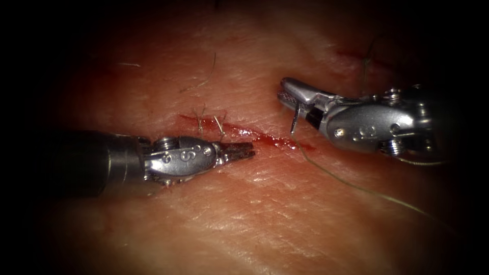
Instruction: Wound Closure
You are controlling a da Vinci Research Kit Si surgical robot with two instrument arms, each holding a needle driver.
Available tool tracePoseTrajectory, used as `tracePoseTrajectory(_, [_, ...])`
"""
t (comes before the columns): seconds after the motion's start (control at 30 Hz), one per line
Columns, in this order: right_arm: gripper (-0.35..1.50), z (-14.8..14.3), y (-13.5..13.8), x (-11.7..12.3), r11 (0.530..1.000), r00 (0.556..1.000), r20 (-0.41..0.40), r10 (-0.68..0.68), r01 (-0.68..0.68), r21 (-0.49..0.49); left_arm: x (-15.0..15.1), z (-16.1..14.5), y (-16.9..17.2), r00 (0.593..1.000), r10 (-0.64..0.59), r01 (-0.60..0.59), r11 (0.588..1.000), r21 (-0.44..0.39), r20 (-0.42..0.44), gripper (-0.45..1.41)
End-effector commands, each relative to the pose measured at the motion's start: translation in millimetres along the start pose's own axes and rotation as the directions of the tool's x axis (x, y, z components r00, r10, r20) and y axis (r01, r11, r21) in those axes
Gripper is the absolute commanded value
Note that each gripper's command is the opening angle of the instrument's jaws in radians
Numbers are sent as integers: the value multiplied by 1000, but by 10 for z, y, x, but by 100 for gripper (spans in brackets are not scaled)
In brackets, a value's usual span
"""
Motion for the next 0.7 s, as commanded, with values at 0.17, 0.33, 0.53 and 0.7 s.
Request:
tracePoseTrajectory(0.17, [-35,22,-23,-3,999,994,-113,5,-10,-50,-17,25,6,1000,16,-16,1000,-16,15,-5])
tracePoseTrajectory(0.33, [-35,24,-24,-23,997,991,-136,18,-28,-74,-19,25,3,1000,25,-25,1000,-18,17,-8])
tracePoseTrajectory(0.53, [-35,29,-40,-38,996,990,-142,19,-31,-82,-19,26,2,1000,25,-25,1000,-18,17,-11])
tracePoseTrajectory(0.7, [-35,41,-55,-41,996,990,-141,12,-24,-88,-20,26,0,1000,25,-25,1000,-19,17,-13])
